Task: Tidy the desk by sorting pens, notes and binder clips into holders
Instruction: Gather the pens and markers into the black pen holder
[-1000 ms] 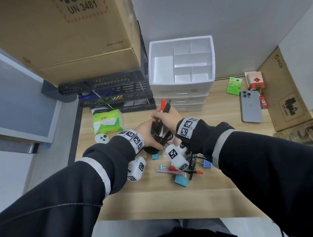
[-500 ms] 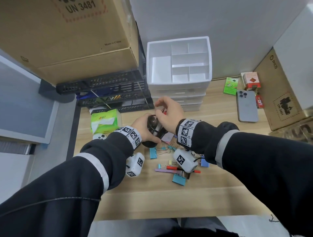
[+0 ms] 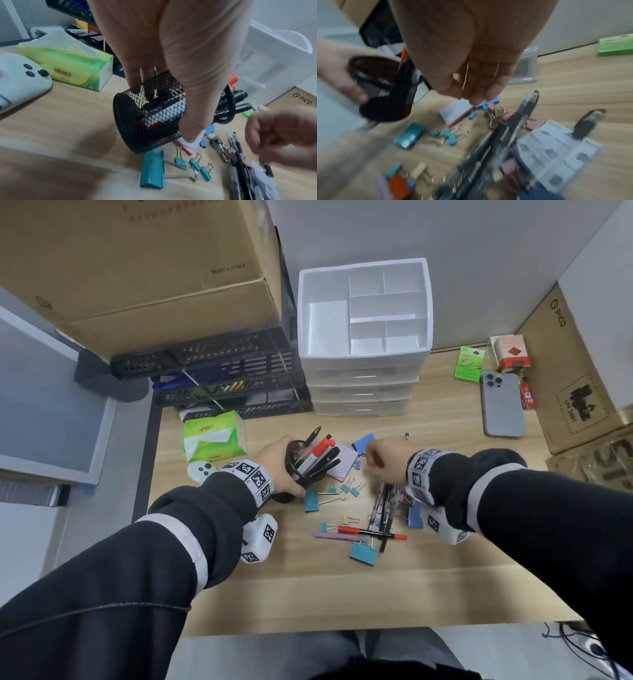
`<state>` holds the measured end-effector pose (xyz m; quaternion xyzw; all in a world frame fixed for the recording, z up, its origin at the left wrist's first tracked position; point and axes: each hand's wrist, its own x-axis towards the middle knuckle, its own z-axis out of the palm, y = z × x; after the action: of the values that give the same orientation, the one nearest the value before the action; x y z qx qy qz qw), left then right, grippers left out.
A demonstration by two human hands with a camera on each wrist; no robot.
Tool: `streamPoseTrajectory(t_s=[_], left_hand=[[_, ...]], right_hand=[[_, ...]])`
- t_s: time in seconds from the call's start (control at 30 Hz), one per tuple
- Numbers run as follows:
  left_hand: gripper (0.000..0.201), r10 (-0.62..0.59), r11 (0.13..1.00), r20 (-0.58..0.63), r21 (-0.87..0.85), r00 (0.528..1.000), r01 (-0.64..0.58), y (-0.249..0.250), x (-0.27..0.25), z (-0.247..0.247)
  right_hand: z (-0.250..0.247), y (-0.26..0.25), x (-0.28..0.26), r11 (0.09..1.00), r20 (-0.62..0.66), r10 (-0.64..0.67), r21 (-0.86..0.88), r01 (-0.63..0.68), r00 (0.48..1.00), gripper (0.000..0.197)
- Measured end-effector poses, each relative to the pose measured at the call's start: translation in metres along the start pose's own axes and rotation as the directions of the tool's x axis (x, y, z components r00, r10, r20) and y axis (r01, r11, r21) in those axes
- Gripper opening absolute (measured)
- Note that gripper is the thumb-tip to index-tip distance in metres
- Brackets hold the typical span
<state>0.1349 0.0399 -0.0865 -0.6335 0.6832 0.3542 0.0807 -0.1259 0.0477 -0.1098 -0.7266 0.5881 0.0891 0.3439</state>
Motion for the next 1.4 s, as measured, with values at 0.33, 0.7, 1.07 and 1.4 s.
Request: streamPoseTrajectory(t_s=[0.33,0.7,1.07,1.4], left_hand=[[0.105,-0.005,0.999,0.041,-0.042,0.999,0.007,-0.01,-0.003,0.034],[0.104,0.021,1.0,0.045,-0.011,0.999,-0.021,-0.004,0.003,0.026],[0.097,0.048,0.999,0.011,-0.001,0.999,-0.048,0.001,0.004,0.007],[0.105,0.041,0.999,0.02,-0.014,0.999,-0.04,-0.014,0.001,0.022]], right_hand=[[0.07,-0.022,-0.002,0.972,0.334,-0.117,-0.153,0.176,0.935,0.019],[0.069,-0.022,-0.007,0.958,0.26,-0.071,-0.25,0.138,0.963,0.017],[0.033,0.006,-0.011,0.936,0.265,-0.036,-0.329,0.125,0.964,0.032],[0.069,-0.003,-0.007,0.827,0.373,-0.07,-0.498,0.263,0.925,0.062]])
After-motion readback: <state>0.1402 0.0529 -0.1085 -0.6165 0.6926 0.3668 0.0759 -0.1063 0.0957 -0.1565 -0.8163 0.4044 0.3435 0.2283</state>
